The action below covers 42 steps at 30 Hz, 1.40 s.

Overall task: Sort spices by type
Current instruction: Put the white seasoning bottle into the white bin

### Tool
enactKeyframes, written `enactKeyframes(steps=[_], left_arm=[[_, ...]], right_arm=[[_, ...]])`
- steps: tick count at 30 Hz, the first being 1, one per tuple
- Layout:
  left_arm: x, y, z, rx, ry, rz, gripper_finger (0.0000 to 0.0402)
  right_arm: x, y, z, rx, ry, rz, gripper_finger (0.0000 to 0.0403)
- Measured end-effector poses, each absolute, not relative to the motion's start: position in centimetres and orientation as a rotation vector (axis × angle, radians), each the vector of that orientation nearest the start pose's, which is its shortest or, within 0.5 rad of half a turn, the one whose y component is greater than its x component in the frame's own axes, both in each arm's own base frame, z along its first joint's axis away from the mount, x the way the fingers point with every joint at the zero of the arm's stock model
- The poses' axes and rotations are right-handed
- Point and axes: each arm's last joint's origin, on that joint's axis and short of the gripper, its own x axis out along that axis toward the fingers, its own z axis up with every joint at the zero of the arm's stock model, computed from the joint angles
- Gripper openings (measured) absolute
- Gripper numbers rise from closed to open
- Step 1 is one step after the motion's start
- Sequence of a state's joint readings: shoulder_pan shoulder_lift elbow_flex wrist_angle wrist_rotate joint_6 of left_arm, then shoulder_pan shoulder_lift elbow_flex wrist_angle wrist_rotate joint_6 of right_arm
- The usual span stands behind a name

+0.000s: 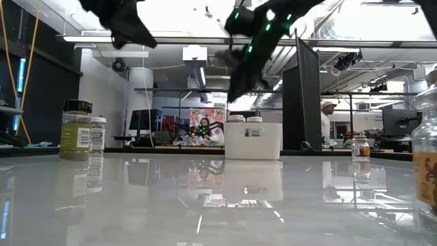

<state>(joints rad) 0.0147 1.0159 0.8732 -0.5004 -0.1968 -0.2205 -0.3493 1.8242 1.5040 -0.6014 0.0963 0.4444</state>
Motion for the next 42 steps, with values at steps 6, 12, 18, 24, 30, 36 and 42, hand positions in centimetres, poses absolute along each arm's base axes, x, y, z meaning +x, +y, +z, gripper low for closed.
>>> enactKeyframes(steps=[6,12,18,24,30,36,42], left_arm=[[20.2,3.9,34.1,-0.076,0.652,0.366,0.0],[18.8,8.3,35.6,-0.091,0.699,0.571,0.0039],[17.3,15.3,34.0,-0.265,0.847,0.86,0.0153],[16.7,21.0,34.7,-0.463,0.871,1.061,0.0255],[14.5,25.9,32.2,-0.709,0.877,1.374,0.0296],[12.9,28.5,29.3,-0.912,0.891,1.571,0.0298],[13.3,29.8,27.3,-0.966,0.883,1.654,0.0298]], right_arm=[[33.8,-12.6,32.4,0.494,0.662,-0.585,0.0],[30.2,-11.3,36.7,0.481,0.575,-0.577,0.0],[28.3,-10.5,37.7,0.484,0.6,-0.588,0.0],[27.9,-10.1,36.9,0.483,0.709,-0.602,0.0],[27.8,-10.0,36.7,0.435,0.742,-0.584,0.0],[27.7,-10.0,36.7,0.392,0.759,-0.567,0.0],[27.7,-10.0,36.7,0.379,0.766,-0.561,0.0]])
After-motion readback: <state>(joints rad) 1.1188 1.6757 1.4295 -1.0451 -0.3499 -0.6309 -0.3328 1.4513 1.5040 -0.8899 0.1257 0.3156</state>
